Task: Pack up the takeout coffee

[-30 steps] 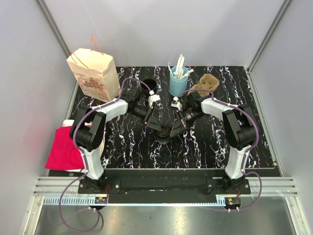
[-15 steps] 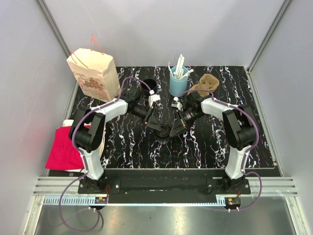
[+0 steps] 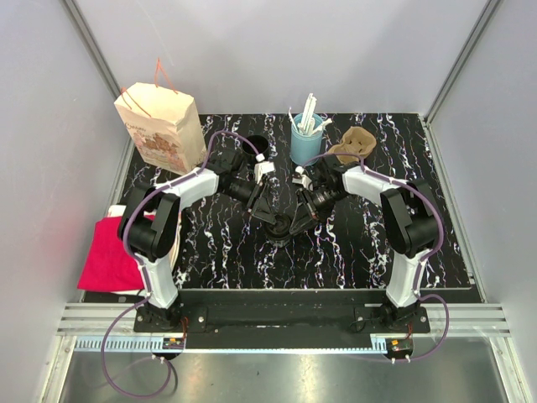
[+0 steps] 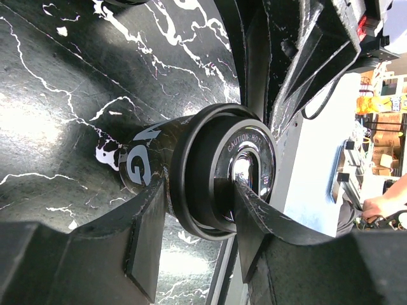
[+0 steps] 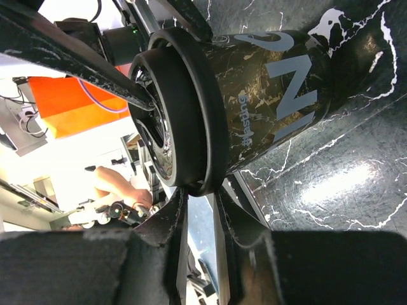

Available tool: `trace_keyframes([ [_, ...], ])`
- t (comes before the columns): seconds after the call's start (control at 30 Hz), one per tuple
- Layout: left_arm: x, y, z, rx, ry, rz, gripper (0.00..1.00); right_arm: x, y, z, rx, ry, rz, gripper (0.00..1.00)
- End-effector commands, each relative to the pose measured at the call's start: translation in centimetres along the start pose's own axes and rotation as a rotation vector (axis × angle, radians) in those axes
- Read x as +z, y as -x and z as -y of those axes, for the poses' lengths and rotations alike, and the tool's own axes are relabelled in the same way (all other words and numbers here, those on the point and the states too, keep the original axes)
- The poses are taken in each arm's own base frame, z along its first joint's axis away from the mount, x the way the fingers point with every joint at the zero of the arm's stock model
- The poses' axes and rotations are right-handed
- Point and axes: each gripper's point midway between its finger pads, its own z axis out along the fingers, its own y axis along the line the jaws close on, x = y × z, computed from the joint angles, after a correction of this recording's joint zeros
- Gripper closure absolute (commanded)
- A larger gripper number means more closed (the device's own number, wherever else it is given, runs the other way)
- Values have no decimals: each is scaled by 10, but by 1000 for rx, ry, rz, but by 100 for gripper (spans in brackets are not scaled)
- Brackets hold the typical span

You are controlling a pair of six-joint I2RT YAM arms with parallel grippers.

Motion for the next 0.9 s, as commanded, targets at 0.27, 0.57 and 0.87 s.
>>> trace_keyframes([
  [0.27, 6, -22, -60, 33, 219, -77, 58, 20, 37, 92, -141, -402, 36, 100],
  [0.57, 5, -27, -63, 33, 230, -85, 60, 24, 38, 105, -174, -521, 19, 100],
  [0.87, 6, -29, -65, 25, 232, -89, 63, 10, 54, 63, -283, -452, 72, 99],
])
